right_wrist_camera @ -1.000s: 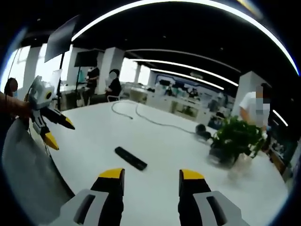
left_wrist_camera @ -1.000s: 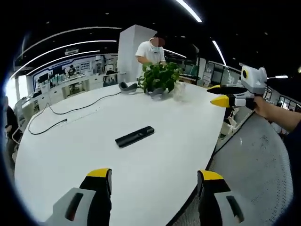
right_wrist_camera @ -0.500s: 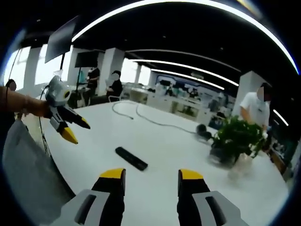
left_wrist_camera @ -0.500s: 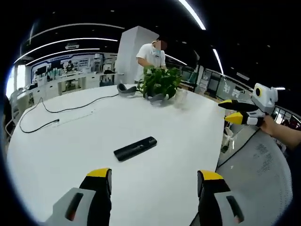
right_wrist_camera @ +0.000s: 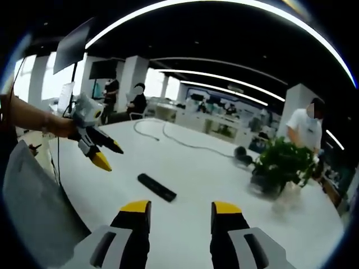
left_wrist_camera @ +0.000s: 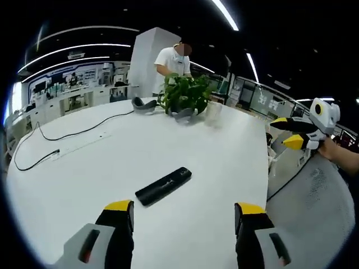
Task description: Press the specified remote control buttons in sequence, fully releasing each button before pressing the next.
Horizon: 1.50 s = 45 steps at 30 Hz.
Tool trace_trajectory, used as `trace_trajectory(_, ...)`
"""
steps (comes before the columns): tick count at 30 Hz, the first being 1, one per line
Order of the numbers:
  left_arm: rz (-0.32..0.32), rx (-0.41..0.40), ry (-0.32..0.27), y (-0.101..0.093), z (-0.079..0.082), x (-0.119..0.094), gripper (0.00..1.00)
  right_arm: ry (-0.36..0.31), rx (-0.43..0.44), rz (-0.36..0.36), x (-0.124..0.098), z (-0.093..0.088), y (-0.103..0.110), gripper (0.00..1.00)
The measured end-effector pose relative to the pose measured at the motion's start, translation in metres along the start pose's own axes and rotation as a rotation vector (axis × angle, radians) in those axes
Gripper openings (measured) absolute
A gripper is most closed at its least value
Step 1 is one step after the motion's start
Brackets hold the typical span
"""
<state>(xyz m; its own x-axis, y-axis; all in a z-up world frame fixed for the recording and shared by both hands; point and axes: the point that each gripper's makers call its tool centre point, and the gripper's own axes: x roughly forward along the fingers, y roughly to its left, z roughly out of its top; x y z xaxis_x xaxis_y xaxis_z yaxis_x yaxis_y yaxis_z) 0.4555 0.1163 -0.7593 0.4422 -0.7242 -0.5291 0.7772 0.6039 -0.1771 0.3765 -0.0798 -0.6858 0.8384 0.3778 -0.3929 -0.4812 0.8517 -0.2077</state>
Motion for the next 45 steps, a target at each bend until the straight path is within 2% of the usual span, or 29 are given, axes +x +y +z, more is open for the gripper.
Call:
trace_trajectory(18,-0.047,0.045,0.09,0.01,-0.005,0.039,0.75,0.006,0.003,-0.002,0.0,-0.001,0.0,0.39)
trace_trajectory(33,-0.064,0.136,0.181,0.025,-0.012,0.059,0.74,0.017,0.0,0.006,0.001,-0.003,0.001,0.39)
trace_trajectory(45,-0.081,0.172,0.25,0.031,-0.013,0.077,0.74,0.027,0.0,0.005,0.002,-0.005,0.0,0.37)
